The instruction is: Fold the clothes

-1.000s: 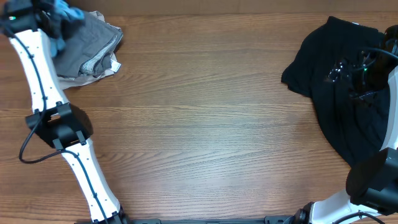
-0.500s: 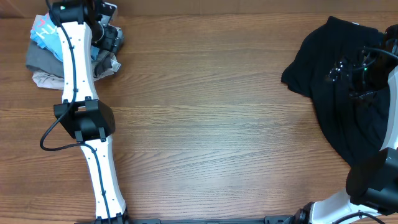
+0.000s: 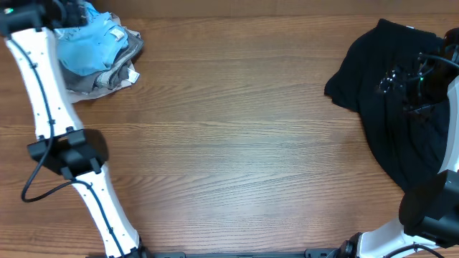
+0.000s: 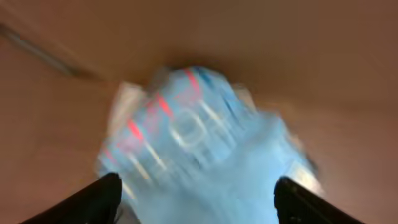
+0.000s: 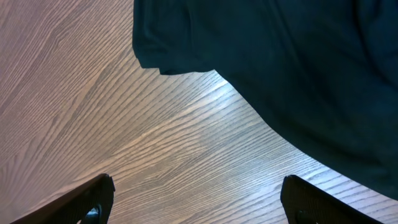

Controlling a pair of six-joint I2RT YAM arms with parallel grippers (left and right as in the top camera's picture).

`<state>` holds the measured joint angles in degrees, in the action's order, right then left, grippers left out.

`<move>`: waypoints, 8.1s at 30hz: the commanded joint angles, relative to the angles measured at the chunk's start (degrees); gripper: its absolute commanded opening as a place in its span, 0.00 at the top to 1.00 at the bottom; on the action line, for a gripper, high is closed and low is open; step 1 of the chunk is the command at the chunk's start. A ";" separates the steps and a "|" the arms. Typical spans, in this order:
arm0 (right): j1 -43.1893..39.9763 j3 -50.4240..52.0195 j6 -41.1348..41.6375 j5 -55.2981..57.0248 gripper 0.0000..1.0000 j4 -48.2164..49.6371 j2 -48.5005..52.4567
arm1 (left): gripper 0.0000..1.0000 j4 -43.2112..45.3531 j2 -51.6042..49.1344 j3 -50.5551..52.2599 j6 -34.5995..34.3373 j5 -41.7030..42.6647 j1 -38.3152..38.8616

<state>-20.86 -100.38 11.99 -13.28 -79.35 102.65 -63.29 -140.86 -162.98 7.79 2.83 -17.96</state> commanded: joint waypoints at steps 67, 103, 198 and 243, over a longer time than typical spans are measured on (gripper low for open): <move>2.38 -20.46 -6.78 1.29 0.00 -17.68 -25.20 | 0.00 -23.71 13.25 0.13 -9.70 0.37 6.36; 19.04 49.07 -10.73 1.75 0.00 46.88 -64.67 | 0.00 -23.71 13.25 0.13 -9.70 0.37 6.36; 19.37 99.91 -10.51 -0.48 0.00 76.06 -102.49 | 0.00 42.32 94.25 116.43 -13.81 15.23 7.96; 19.37 99.91 -10.51 -0.48 0.00 76.06 -102.49 | 0.00 59.65 140.63 162.70 -13.60 5.75 13.11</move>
<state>-1.78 -1.06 1.48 -13.54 -3.64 0.73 -3.49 -0.86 -0.49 -5.67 9.56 -5.21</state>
